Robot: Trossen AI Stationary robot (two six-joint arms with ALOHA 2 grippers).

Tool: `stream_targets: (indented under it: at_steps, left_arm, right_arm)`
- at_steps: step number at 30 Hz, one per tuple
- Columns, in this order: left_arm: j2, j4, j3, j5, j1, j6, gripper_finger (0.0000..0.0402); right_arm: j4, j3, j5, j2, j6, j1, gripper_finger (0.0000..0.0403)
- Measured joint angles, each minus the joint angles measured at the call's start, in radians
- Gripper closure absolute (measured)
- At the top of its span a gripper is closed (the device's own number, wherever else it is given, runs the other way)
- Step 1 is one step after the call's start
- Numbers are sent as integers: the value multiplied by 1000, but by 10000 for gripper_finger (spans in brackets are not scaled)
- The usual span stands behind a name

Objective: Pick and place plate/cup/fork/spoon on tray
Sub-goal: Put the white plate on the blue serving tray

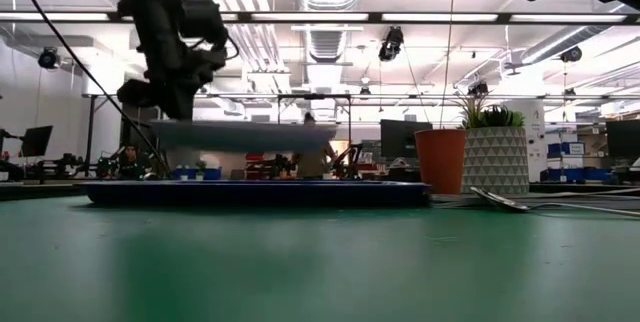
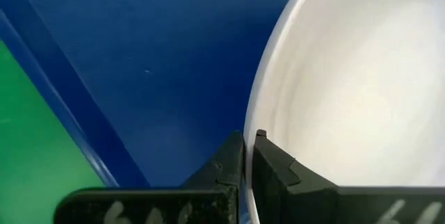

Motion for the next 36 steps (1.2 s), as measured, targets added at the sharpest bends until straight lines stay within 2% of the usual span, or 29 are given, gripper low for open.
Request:
stream_targets:
  at_steps: [7, 17, 27, 36]
  left_arm:
    - [92, 8, 0, -3, 78, 83, 402]
    - [190, 13, 8, 2, 133, 156, 401]
    - [208, 14, 8, -10, 160, 182, 401]
    - [208, 65, 6, -79, 181, 191, 401]
  right_arm:
    - [-1, 0, 0, 0, 0, 0, 376]
    - [-10, 0, 1, 2, 0, 0, 376]
    - [-11, 0, 19, 2, 0, 0, 376]
    - [-11, 0, 18, 2, 0, 0, 376]
